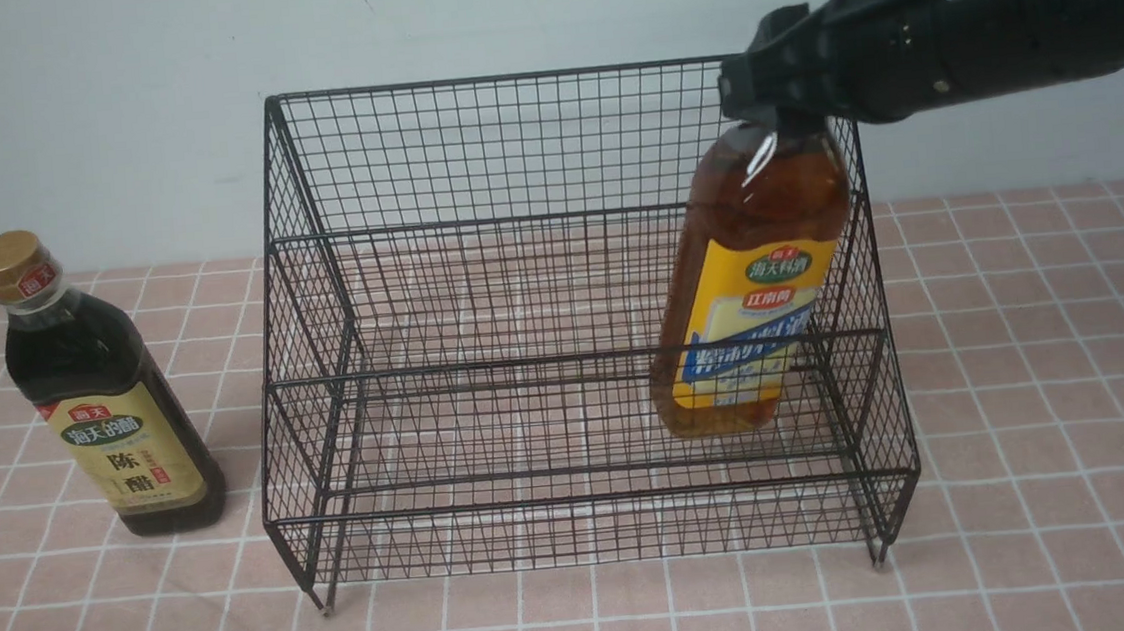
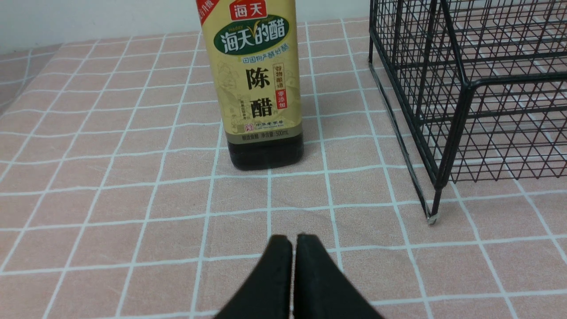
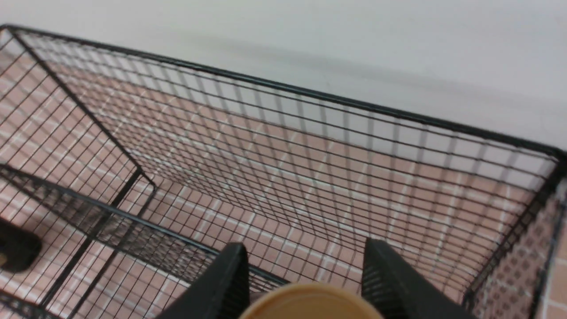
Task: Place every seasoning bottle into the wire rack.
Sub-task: Use the right arm to put the condiment bottle back on the shelf
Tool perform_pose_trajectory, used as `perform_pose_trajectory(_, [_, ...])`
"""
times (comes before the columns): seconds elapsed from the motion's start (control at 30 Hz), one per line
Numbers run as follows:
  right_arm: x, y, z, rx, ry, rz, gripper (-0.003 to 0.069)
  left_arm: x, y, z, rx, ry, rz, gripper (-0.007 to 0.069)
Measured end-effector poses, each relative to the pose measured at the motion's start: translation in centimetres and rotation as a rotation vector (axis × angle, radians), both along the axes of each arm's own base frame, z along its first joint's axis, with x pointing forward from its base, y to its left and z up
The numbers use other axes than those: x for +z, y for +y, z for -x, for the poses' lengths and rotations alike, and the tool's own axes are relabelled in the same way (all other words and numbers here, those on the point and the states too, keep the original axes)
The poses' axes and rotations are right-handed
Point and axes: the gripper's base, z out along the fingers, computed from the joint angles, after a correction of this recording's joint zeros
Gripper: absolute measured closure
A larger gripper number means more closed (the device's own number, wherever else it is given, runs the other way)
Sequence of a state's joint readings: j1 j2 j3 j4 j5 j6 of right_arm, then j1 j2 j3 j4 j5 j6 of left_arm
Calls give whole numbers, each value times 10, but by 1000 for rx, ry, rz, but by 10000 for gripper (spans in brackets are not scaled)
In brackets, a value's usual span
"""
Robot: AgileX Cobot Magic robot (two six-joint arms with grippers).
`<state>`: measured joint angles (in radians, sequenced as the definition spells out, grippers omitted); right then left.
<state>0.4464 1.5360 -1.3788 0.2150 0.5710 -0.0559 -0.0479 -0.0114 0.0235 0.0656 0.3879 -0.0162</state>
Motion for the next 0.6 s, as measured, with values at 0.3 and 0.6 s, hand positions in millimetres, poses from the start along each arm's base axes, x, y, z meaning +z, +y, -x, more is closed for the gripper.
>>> perform_pose_trajectory(0.3, [-12,19,-2,58,-19,61,347,0,0,0,0,0,0,631])
perform_pose_trajectory(0.6, [3,20,0,52,-88,19,214,0,0,0,0,0,0,631])
